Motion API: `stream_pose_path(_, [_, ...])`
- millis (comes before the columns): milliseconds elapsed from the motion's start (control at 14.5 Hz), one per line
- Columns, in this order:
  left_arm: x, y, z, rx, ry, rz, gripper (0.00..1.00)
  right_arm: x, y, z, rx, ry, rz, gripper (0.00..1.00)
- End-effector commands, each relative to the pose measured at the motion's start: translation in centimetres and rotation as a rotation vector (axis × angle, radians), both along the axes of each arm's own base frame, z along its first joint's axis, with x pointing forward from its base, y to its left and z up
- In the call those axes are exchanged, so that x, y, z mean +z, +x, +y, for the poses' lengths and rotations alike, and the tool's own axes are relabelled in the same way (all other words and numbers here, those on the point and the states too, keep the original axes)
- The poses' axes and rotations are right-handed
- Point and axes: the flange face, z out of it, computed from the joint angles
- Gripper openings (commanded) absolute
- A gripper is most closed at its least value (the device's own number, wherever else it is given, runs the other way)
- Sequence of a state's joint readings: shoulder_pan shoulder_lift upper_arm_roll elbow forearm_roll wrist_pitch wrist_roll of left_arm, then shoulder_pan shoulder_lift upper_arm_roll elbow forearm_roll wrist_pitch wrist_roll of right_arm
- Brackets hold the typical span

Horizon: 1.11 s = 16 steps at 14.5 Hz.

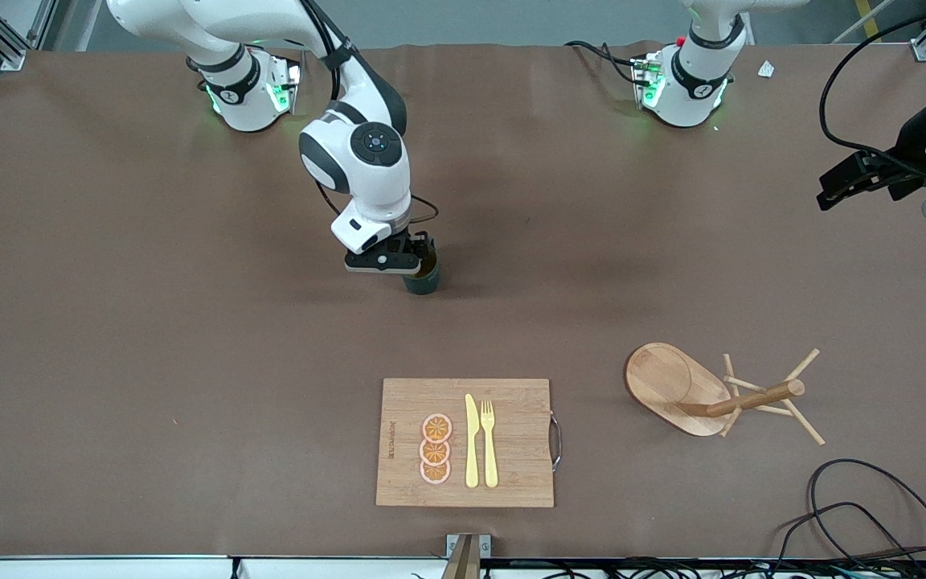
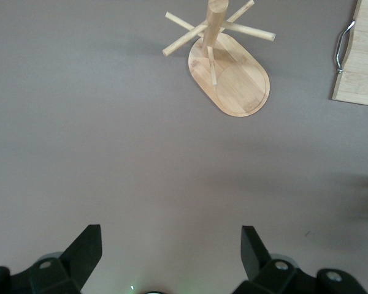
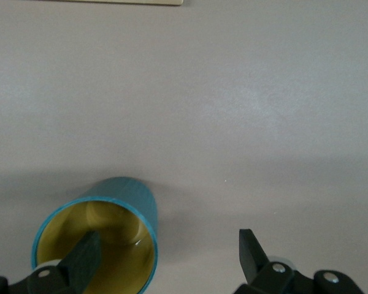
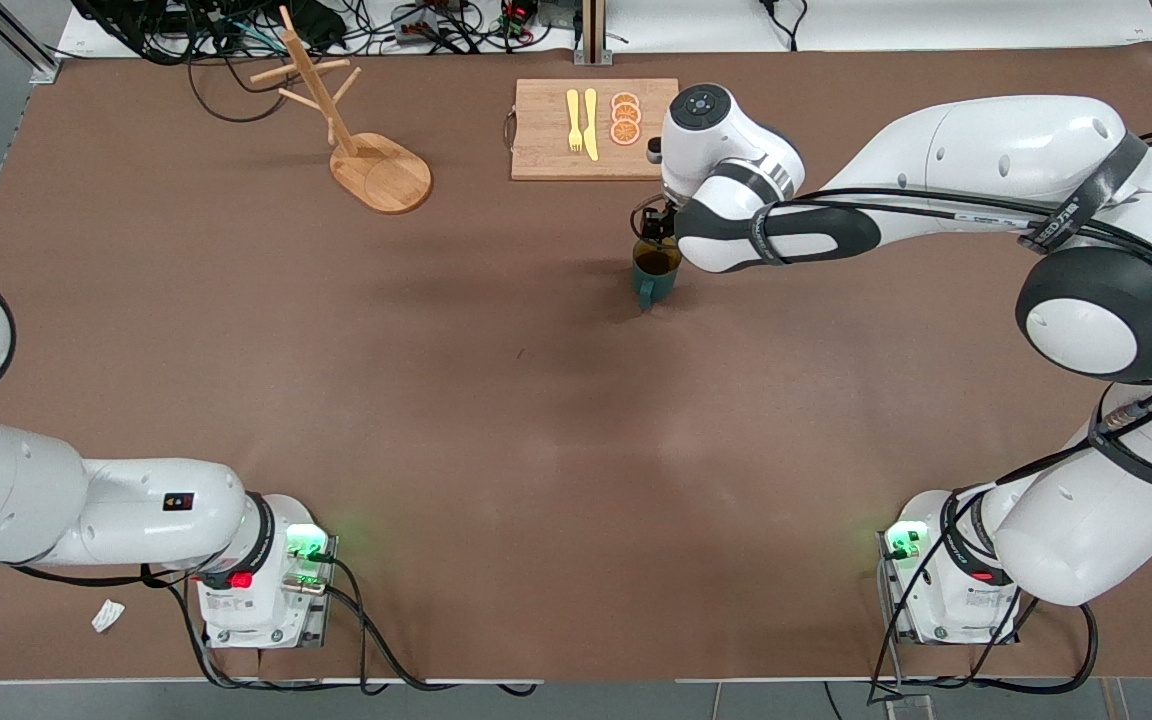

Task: Transfer cup from left to right arm and place
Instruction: 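Close the right gripper on the teal mug rim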

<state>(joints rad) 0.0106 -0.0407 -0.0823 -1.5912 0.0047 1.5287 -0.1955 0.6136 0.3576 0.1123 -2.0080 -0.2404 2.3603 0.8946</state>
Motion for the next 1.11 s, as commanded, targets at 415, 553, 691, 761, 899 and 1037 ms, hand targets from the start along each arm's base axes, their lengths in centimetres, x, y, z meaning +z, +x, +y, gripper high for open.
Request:
stream_pose_path(415, [1.2,-1.3,-4.0,-0.068,0.006,-0.024,1.00,-0.2,-0.8,-0.1,-0.017,0.022,0.024,1.00])
stream_pose_path(553, [1.2,-1.4,-4.2,-0.071,0.008,-0.024,1.00,-1.2,-0.9,0.0,-0.017,0.016,0.036,1.00])
stream_pose_path(691, [1.1,-1.4,-5.0,-0.082,0.008,-0.024,1.00,-1.6,-0.7,0.2,-0.021,0.014,0.039,1.00])
stream_pose_path(761, [1.3,-1.3,-5.0,-0.082,0.007,-0.027,1.00,-2.2,-0.7,0.3,-0.022,0.011,0.045,1.00])
stream_pose_path(899, [1.3,-1.3,-5.2,-0.085,0.007,-0.027,1.00,-2.4,-0.8,0.5,-0.019,0.010,0.047,1.00])
stream_pose_path(1037, [1.3,-1.3,-5.0,-0.082,0.007,-0.025,1.00,-2.4,-0.9,0.6,-0.026,0.015,0.045,1.00])
